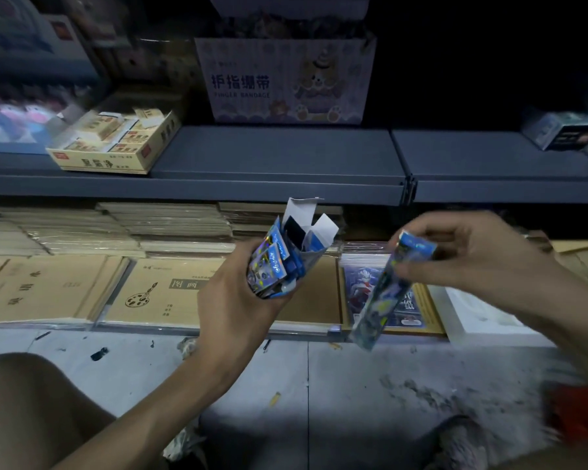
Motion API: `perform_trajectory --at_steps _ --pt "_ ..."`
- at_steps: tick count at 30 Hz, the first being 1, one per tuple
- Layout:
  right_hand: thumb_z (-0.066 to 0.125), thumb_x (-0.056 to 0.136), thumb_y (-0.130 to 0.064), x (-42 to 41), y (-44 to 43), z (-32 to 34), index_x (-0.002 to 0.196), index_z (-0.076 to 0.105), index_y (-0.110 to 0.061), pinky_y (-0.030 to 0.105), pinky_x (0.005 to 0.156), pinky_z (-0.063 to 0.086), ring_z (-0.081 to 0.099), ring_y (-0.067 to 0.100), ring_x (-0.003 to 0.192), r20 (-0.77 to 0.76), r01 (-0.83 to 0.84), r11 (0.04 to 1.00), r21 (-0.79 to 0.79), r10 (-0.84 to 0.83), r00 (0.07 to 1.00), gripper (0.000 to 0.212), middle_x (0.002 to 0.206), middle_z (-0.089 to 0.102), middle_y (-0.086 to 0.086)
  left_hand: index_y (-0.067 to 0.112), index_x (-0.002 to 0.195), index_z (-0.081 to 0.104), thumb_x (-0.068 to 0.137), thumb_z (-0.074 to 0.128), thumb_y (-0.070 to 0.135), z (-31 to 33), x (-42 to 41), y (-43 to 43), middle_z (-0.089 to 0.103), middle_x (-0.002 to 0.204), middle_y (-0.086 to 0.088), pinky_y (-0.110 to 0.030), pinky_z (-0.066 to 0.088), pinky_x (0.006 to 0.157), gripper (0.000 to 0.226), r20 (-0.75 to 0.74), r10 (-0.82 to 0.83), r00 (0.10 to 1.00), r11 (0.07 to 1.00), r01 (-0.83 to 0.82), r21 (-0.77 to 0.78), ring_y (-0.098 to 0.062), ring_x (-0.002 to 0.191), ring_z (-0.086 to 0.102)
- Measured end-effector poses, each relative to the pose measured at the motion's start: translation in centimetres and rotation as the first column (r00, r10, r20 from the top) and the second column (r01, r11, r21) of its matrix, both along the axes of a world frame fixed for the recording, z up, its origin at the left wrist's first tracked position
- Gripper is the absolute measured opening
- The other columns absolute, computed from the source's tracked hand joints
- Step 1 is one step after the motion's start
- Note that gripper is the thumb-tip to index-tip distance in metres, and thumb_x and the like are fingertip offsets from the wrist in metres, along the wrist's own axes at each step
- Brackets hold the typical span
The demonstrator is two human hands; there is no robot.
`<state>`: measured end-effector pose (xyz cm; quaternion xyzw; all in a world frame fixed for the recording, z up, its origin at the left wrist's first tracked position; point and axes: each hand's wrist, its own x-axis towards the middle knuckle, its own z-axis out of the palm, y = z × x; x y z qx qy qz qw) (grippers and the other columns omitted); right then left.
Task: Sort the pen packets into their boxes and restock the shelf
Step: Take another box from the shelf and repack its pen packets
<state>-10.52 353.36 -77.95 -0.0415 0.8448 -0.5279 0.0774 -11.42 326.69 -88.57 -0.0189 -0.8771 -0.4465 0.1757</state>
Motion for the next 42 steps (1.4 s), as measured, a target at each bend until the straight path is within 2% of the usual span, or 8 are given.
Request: perform_trajectory --at_steps 4,9,15,18,25,30,35,42 --pt "0.083 0.074 -0.017 0.6 -0.8 -1.2 0.09 0.08 -0.007 0.027 0.072 0.06 0.077 0.02 0.079 0.074 -0.083 0.997 -0.005 0.084 0.994 0.02 0.085 0.079 0.011 0.049 0.112 0.049 0.067 0.095 0.038 0.0 0.0 0.1 0.069 0.088 0.027 -0.039 0.059 0.072 0.065 0.011 0.002 1.0 1.0 -0.002 -0.003 -0.004 0.084 0.069" --pt "0.082 0.063 -0.01 0.4 0.9 -1.1 0.082 0.058 0.002 0.031 0.07 0.065 0.076 0.026 0.072 0.273 0.161 0.938 -0.306 -0.075 0.959 0.032 0.076 0.067 0.013 0.049 0.104 0.054 0.063 0.091 0.048 0.3 -0.1 0.0 0.068 0.092 0.03 -0.038 0.058 0.073 0.055 0.051 0.017 0.999 0.998 -0.02 0.06 -0.002 0.081 0.067" --pt "0.107 0.018 -0.015 1.0 3.6 -1.2 0.09 0.08 -0.008 0.026 0.071 0.063 0.078 0.025 0.095 0.465 0.343 0.785 -0.516 -0.08 0.882 0.077 0.116 0.076 0.017 0.048 0.098 0.057 0.064 0.093 0.042 0.1 -0.6 -0.4 0.069 0.089 0.03 -0.037 0.057 0.072 0.05 0.104 0.032 0.994 0.995 -0.041 0.091 0.002 0.079 0.066" --pt "0.107 0.023 -0.013 1.7 3.0 -2.0 0.114 0.079 -0.006 0.023 0.073 0.062 0.078 0.02 0.096 0.507 0.321 0.737 -0.594 0.033 0.861 0.095 0.124 0.074 0.016 0.043 0.104 0.058 0.063 0.092 0.043 -0.1 -0.6 -0.3 0.072 0.089 0.024 -0.039 0.058 0.073 0.053 0.107 0.025 0.994 0.995 -0.035 0.093 -0.002 0.082 0.069" --pt "0.08 0.075 -0.01 2.3 -1.5 -4.0 0.116 0.076 -0.001 0.028 0.07 0.06 0.069 0.017 0.079 0.452 0.25 0.694 -0.675 0.12 0.884 0.043 0.106 0.072 0.015 0.042 0.103 0.058 0.065 0.092 0.04 -0.2 -0.5 0.8 0.073 0.089 0.022 -0.035 0.058 0.073 0.051 0.133 -0.047 0.99 0.994 0.033 0.106 0.001 0.081 0.068" --pt "0.077 0.074 -0.007 1.8 -3.4 -3.9 0.112 0.076 0.0 0.033 0.083 0.063 0.073 0.026 0.091 0.417 0.259 0.701 -0.664 0.06 0.907 0.039 0.114 0.073 0.023 0.037 0.095 0.061 0.07 0.092 0.028 0.4 -0.2 1.7 0.071 0.084 0.026 -0.009 0.047 0.063 0.041 0.126 -0.142 0.982 0.982 0.124 0.139 0.009 0.079 0.066" --pt "0.073 0.068 0.003 1.2 -4.6 -2.6 0.117 0.064 0.0 0.024 0.064 0.061 0.077 0.018 0.077 0.269 0.273 0.707 -0.653 -0.12 0.956 0.049 0.088 0.073 0.012 0.04 0.09 0.059 0.064 0.096 0.025 0.5 -0.1 2.0 0.069 0.084 0.027 -0.012 0.046 0.059 0.047 0.1 -0.187 0.977 0.978 0.175 0.111 0.008 0.076 0.065" --pt "0.078 0.079 0.0 0.0 -3.9 -1.7 0.108 0.073 -0.007 0.028 0.077 0.061 0.077 0.022 0.086 0.095 0.31 0.745 -0.591 -0.317 0.944 0.03 0.093 0.079 0.012 0.038 0.108 0.061 0.071 0.094 0.029 0.5 0.3 1.9 0.07 0.092 0.024 -0.006 0.049 0.067 0.05 0.026 -0.203 0.979 0.975 0.2 0.096 0.01 0.087 0.065"
